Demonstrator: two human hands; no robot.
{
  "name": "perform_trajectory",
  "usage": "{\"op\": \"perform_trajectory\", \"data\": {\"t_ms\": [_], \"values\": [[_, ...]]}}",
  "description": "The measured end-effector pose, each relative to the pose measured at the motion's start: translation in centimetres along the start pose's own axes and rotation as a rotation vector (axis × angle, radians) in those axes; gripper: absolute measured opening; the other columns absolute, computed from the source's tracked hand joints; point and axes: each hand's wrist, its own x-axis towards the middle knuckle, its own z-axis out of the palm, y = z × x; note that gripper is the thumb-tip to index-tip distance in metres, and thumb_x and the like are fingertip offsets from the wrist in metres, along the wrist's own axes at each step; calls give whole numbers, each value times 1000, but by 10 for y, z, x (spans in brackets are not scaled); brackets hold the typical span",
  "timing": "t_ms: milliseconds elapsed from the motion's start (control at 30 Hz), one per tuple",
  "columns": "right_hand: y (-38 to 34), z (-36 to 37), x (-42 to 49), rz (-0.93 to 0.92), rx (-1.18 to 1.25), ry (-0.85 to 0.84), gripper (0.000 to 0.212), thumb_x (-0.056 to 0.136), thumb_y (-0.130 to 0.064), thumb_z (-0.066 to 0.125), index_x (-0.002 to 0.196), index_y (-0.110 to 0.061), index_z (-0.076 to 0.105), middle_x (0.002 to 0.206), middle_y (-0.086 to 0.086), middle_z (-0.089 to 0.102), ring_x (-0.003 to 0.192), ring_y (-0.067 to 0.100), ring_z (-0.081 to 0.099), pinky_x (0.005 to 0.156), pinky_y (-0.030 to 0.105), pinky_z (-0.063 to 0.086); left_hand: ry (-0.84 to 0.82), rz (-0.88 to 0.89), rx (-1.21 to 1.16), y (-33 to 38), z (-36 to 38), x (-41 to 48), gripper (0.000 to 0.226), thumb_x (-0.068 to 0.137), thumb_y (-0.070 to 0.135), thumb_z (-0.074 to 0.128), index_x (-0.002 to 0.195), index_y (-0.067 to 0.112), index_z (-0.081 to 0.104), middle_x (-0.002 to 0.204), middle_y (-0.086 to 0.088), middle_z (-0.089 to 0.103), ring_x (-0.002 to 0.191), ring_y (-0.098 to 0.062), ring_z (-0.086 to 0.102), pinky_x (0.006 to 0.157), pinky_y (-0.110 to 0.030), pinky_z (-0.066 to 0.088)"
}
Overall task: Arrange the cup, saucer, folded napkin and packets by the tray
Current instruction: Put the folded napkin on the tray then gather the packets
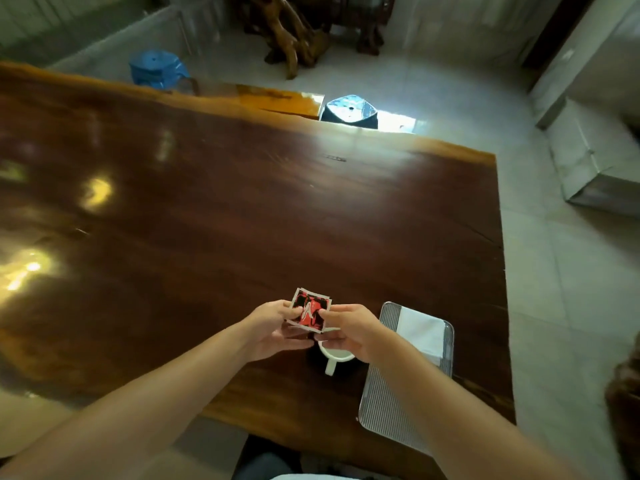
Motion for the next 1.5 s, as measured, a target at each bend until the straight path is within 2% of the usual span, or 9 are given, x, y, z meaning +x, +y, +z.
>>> {"op": "perform_trajectory", "data": {"t_ms": [267,467,633,833,933,1033,1167,1300,1500], "values": [[21,-25,-38,-72,-8,58,24,91,-28,70,110,-13,73,106,12,75,80,22,71,72,36,59,24,52,308,-29,44,-12,39,93,48,62,118,18,68,119,-9,70,114,-29,65,88,-46,59],[30,-41,-52,-143,14,154,22,83,-22,78,101,-11,74,99,13,76,91,25,72,79,38,58,61,232,432,-42,61,-15,13,91,15,71,104,13,74,99,-7,79,100,-21,74,89,-41,60],[40,-63,-60,-135,151,210,15,87,-13,74,101,-7,72,92,13,74,77,20,66,61,29,51,97,198,374,-46,65,-4,15,96,7,61,108,5,70,107,-15,76,91,-25,77,80,-39,63],[37,-78,-72,-109,-17,15,27,93,0,61,114,-15,71,116,13,66,103,27,67,74,37,61,-10,114,322,-46,71,-3,21,101,3,50,115,7,65,112,-19,73,97,-32,75,81,-42,62],[30,-78,-73,-194,-278,61,36,84,2,71,115,-18,71,97,11,68,83,21,70,67,31,60,-59,61,335,-44,76,-4,26,101,0,47,122,7,60,118,-22,70,106,-34,71,92,-50,58],[24,-77,-69,-264,-421,164,42,74,0,80,112,-15,69,86,6,71,66,16,66,69,35,59,-79,0,362,-41,77,-5,36,96,-7,43,129,2,55,121,-27,66,103,-38,72,85,-48,60],[22,-71,-66,-360,-478,259,43,67,-7,86,105,-15,70,80,-3,69,72,14,67,73,33,58,-191,-49,370,-41,75,-10,40,91,-4,45,130,1,53,116,-25,67,101,-39,72,80,-45,60],[28,-63,-61,-407,-499,282,39,66,-14,87,102,-18,73,90,1,74,83,17,71,79,36,58,-239,-20,405,-45,75,-12,26,101,12,53,125,2,60,116,-22,70,105,-37,71,92,-47,58],[35,-55,-62,-395,-417,300,26,82,-12,78,107,-16,74,95,8,74,67,15,71,58,23,58,-250,42,383,-50,72,-8,28,102,1,45,128,3,56,123,-23,68,112,-34,69,99,-48,53]]}}
